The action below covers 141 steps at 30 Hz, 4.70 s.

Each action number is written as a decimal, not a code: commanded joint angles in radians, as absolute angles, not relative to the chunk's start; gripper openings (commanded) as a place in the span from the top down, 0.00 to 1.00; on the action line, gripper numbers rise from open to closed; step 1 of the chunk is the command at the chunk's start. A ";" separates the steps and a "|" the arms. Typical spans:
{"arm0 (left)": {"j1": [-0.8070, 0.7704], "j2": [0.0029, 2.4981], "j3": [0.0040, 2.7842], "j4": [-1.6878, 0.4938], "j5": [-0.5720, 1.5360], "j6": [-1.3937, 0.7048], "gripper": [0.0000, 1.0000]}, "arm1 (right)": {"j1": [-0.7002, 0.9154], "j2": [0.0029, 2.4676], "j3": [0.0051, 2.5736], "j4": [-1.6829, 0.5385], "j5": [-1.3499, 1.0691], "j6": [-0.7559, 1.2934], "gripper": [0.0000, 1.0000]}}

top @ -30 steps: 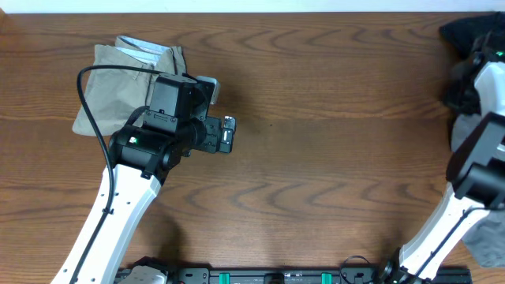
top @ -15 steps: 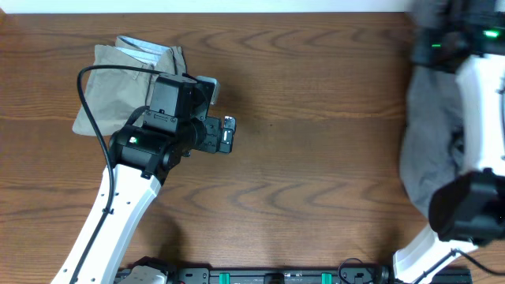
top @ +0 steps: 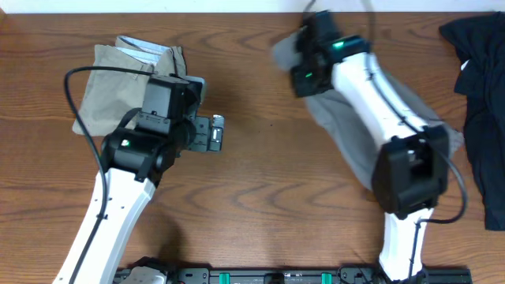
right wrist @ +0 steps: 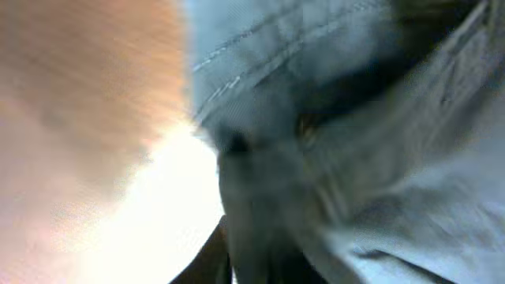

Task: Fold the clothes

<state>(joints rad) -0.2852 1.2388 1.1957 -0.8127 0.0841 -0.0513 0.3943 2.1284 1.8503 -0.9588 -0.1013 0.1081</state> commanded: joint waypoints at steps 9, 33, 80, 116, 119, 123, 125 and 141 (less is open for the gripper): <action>-0.279 1.169 1.214 -0.821 0.013 -0.039 0.02 | 0.485 2.119 1.850 -0.950 -0.004 -0.089 0.58; -0.279 1.210 1.214 -0.814 0.014 -0.039 0.02 | -0.089 2.123 1.847 -1.290 -0.086 0.012 0.22; -0.275 1.164 1.220 -0.773 -0.105 -0.039 0.02 | 0.440 1.704 1.682 -1.455 -0.410 -0.345 0.99; -0.274 1.158 1.220 -0.760 0.084 -0.019 0.02 | 0.564 1.647 1.610 -1.136 -0.417 -0.249 0.42; -0.274 1.254 1.219 -0.741 0.181 -0.019 0.02 | 0.435 1.654 1.610 -1.038 -0.415 -0.087 0.43; -0.274 1.431 1.219 -0.667 0.244 -0.019 0.02 | 0.305 1.663 1.610 -0.971 -0.416 -0.012 0.39; -0.274 1.521 1.219 -0.620 0.251 -0.007 0.02 | 0.262 1.669 1.610 -0.961 -0.415 -0.012 0.36; -0.273 1.932 1.220 -0.457 0.412 0.034 0.02 | 0.125 1.675 1.607 -0.891 -0.247 0.040 0.32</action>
